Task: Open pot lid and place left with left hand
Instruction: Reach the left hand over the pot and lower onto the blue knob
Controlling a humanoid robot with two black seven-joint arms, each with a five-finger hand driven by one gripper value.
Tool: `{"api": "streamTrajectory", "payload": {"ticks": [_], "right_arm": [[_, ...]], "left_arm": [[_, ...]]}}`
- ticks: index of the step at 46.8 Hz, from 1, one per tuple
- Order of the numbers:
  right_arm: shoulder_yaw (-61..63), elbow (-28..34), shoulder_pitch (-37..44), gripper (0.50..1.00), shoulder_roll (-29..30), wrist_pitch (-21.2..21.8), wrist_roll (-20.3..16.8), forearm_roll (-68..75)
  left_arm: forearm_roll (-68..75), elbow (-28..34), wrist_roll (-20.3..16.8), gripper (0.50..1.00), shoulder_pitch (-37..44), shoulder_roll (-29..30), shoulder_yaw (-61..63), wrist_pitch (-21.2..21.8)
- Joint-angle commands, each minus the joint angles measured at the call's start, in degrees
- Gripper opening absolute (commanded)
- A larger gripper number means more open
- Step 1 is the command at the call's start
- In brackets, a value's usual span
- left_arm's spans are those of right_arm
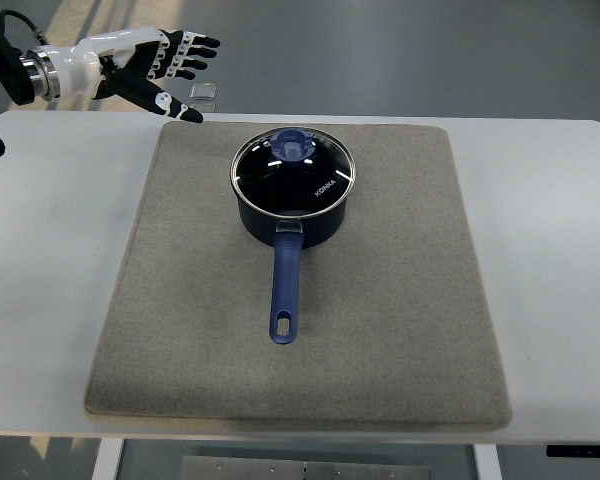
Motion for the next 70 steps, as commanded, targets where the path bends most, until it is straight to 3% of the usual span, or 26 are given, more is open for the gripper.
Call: {"api": "streamTrajectory", "payload": {"ticks": [1, 10, 26, 70], "right_arm": [[0.0, 0.0, 0.0, 0.915, 0.0, 0.0, 0.0, 0.0], [0.0, 0.0, 0.0, 0.915, 0.0, 0.0, 0.0, 0.0], [0.0, 0.0, 0.0, 0.915, 0.0, 0.0, 0.0, 0.0], [0.0, 0.0, 0.0, 0.915, 0.0, 0.0, 0.1, 0.0]], "left_arm": [[5.1, -3.5, 0.0, 0.992, -1.4, 0.0, 0.4, 0.0], [18.5, -9.9, 0.0, 0.990, -3.6, -0.4, 1.1, 0.0], [27.6, -9.9, 0.1, 0.990, -14.2, -3.6, 14.8, 0.0], [39.4, -7.2, 0.2, 0.988, -15.2, -12.1, 20.2, 0.0]]}}
